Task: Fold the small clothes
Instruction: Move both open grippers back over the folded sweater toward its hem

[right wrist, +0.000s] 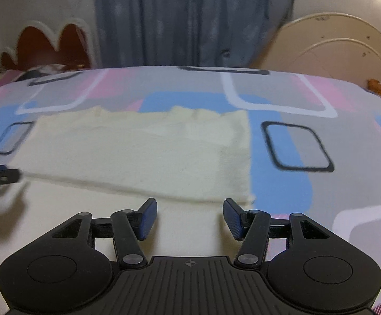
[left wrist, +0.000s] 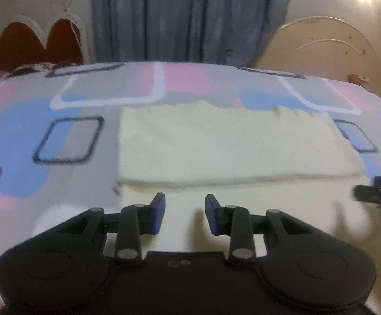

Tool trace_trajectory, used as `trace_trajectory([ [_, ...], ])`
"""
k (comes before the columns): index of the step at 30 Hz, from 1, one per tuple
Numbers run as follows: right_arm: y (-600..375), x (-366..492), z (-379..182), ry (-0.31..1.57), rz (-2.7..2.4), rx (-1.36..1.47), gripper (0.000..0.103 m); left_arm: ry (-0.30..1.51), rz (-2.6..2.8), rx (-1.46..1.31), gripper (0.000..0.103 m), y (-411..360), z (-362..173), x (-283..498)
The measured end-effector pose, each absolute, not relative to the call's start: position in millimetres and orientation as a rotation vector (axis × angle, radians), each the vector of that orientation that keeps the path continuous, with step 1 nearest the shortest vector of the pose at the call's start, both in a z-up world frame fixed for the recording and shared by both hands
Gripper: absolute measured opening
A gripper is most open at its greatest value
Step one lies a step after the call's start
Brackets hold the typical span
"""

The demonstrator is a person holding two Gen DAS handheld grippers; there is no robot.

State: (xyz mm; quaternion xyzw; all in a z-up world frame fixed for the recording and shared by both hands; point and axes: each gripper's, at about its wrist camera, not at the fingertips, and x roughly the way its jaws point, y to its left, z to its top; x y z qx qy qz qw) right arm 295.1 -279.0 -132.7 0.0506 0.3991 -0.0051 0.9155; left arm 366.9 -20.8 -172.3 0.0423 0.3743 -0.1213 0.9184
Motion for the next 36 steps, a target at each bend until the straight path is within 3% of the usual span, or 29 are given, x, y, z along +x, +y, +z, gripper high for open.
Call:
trace_trajectory([
  [6,-235,263,-144,0.874,0.131,0.077,0.056,0.831,-0.305,0.113,0.033,-46,-192,321],
  [13,-256,222,-167,0.900,0.118,-0.016,0.056,0.823,-0.203,0.137,0.038,-14,-200,280],
  [21,-278,183,-158,0.902,0.104,-0.013,0.056,0.854,-0.132,0.108,0.038,3,-186,238],
  [30,-203,137,-146,0.887,0.296,0.007,0.056,0.880,-0.279,0.109,0.039,-28,-186,187],
  [36,-206,102,-157,0.909,0.195,-0.050,0.056,0.857,-0.290,0.155,0.046,-6,-198,159],
])
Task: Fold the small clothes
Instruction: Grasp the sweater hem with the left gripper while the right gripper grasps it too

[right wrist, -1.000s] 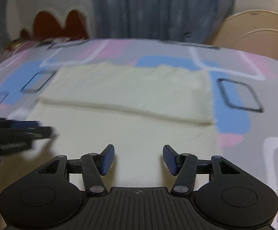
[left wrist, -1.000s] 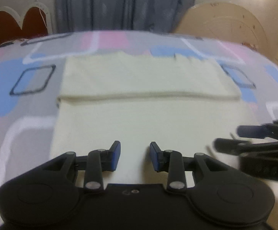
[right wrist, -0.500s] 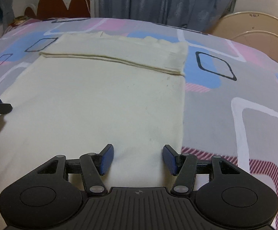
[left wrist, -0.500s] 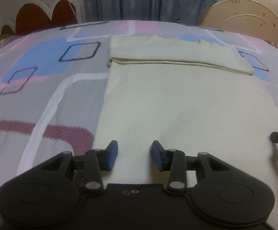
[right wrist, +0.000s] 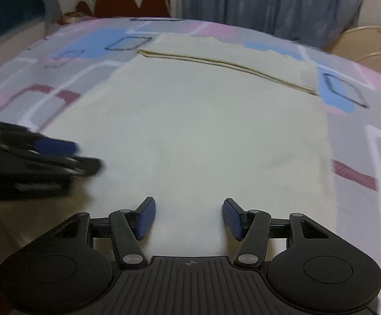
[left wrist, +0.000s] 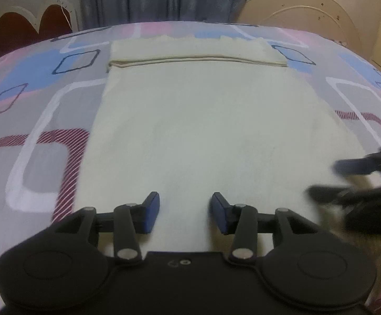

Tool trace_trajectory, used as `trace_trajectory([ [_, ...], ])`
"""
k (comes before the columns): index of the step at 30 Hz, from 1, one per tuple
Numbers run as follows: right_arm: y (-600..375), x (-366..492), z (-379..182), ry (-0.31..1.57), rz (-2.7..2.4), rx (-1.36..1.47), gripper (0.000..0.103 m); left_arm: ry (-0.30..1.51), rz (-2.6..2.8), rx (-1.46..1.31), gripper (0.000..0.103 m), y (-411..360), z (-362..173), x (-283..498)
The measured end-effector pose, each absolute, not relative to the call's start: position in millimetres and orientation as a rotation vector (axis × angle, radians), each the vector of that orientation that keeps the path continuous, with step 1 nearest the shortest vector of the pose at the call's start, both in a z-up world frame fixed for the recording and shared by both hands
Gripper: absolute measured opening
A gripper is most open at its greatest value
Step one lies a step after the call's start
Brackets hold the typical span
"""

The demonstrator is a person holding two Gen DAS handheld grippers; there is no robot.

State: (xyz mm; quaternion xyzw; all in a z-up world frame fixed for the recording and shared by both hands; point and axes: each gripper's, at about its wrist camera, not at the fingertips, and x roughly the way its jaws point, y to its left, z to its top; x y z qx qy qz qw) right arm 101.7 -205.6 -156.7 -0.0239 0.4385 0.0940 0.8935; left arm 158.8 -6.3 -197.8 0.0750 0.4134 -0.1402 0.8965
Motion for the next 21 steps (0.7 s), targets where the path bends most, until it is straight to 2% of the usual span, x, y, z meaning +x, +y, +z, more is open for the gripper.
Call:
trace_trajectory([
  [11,-254,57,-136,0.913,-0.056,0.016,0.056,0.870,-0.171,0.070,0.045,63,-182,121],
  [21,-268,22,-143,0.980,-0.134,0.167,0.056,0.944,-0.201,-0.031,0.043,86,-191,112],
])
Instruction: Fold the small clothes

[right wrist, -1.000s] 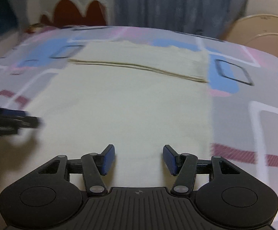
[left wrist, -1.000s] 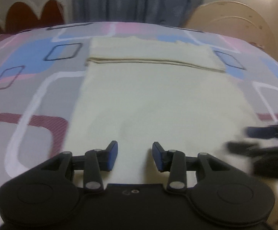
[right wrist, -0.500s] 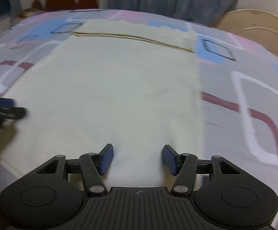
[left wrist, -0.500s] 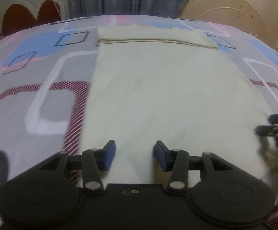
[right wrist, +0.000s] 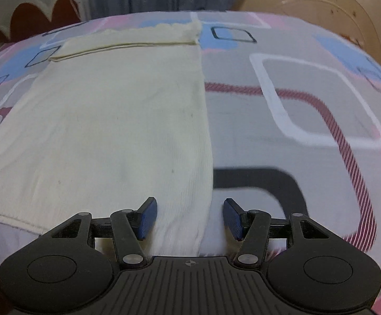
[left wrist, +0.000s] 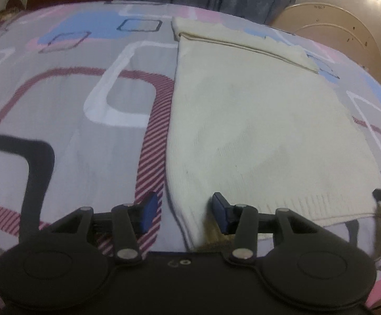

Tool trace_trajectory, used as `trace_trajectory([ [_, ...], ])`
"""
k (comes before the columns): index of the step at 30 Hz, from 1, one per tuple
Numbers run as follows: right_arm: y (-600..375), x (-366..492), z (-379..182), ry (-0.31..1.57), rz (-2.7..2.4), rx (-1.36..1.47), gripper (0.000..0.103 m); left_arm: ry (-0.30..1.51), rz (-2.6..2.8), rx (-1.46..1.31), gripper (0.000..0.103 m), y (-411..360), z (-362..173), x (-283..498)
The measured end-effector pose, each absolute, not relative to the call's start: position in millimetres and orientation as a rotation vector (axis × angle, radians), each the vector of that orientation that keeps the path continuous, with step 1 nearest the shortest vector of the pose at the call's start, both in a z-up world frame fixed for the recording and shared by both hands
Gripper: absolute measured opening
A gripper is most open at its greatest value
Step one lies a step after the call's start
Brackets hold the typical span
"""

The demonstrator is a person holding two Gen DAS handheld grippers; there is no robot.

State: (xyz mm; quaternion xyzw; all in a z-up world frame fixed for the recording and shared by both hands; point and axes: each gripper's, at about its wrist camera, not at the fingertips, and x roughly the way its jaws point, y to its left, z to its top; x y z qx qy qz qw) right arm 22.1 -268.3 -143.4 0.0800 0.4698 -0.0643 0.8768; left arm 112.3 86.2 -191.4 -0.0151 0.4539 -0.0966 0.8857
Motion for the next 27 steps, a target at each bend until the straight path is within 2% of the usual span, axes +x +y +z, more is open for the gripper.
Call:
trace_trajectory([
  [3,-271,17,-143,0.983,-0.151,0.227,0.055,0.963,-0.226,-0.086,0.036,92,-193,113],
  [4,-271,17,-142,0.983,-0.157,0.241,0.054,0.972,-0.237,-0.108,0.029,95,-193,114],
  [5,-272,17,-141,0.986,-0.156,0.262,0.043,0.984,-0.250,-0.130,0.020,97,-193,116],
  [8,-274,17,-139,0.998,-0.150,0.315,0.024,1.025,-0.288,-0.199,0.008,103,-193,124],
  [10,-274,19,-137,1.002,-0.144,0.336,0.017,1.036,-0.311,-0.240,0.006,105,-193,129],
  [11,-274,20,-136,1.001,-0.135,0.356,0.009,1.033,-0.321,-0.264,0.006,107,-192,132],
  [19,-283,44,-101,0.877,-0.078,0.493,0.008,0.871,-0.374,-0.330,0.006,105,-159,165],
  [27,-305,131,-75,0.735,-0.058,0.468,0.008,0.702,-0.368,-0.321,0.006,82,-130,251],
])
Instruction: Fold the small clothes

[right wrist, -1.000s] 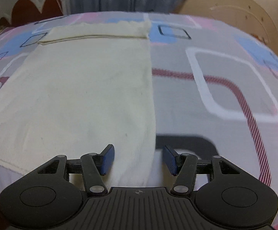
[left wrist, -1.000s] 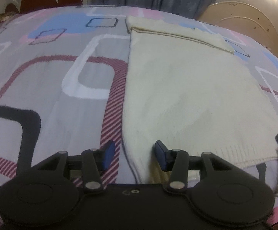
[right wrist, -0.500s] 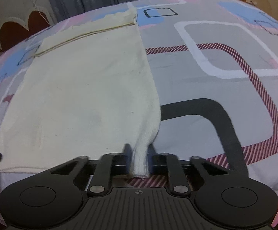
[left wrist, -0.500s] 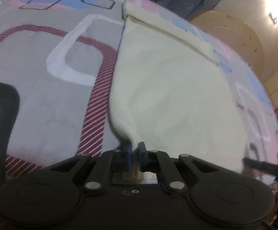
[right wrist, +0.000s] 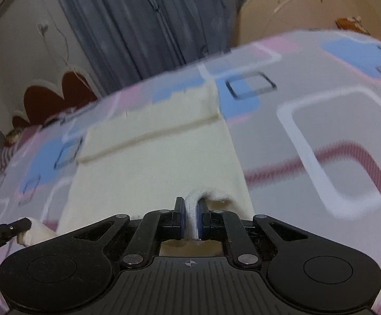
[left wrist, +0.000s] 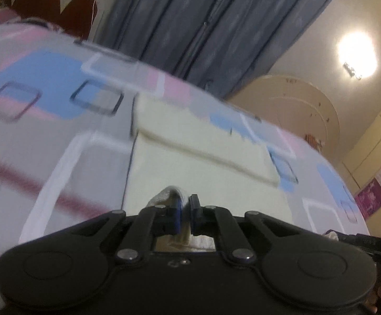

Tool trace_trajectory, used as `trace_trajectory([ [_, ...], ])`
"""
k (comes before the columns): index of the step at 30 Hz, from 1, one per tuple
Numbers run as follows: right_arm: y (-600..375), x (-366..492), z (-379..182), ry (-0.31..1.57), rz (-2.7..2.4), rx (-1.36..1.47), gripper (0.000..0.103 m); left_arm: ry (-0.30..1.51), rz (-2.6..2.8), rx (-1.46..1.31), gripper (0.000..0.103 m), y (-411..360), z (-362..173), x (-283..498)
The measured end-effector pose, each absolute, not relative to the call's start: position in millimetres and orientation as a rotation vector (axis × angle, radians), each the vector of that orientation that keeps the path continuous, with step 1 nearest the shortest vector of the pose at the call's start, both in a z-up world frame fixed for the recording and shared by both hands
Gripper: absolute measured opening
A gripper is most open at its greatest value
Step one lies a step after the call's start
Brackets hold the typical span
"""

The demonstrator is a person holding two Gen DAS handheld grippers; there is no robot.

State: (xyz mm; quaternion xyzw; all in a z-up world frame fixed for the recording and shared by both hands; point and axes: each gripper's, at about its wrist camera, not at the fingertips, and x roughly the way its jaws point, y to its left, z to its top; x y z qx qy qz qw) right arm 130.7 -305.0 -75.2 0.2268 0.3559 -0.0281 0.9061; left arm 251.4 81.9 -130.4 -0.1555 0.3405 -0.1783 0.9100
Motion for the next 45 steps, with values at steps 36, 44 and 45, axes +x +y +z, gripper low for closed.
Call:
trace_trajectory([
  [36,-389,436,-142,0.797,-0.101,0.534,0.009,0.723,-0.117,-0.269,0.045,21,-171,520],
  [44,-397,429,-129,0.695,-0.120,0.483,0.085,0.694,-0.179,-0.145,0.064,26,-167,518],
  [45,-398,430,-128,0.699,-0.112,0.469,0.085,0.703,-0.195,-0.130,0.064,24,-169,520],
])
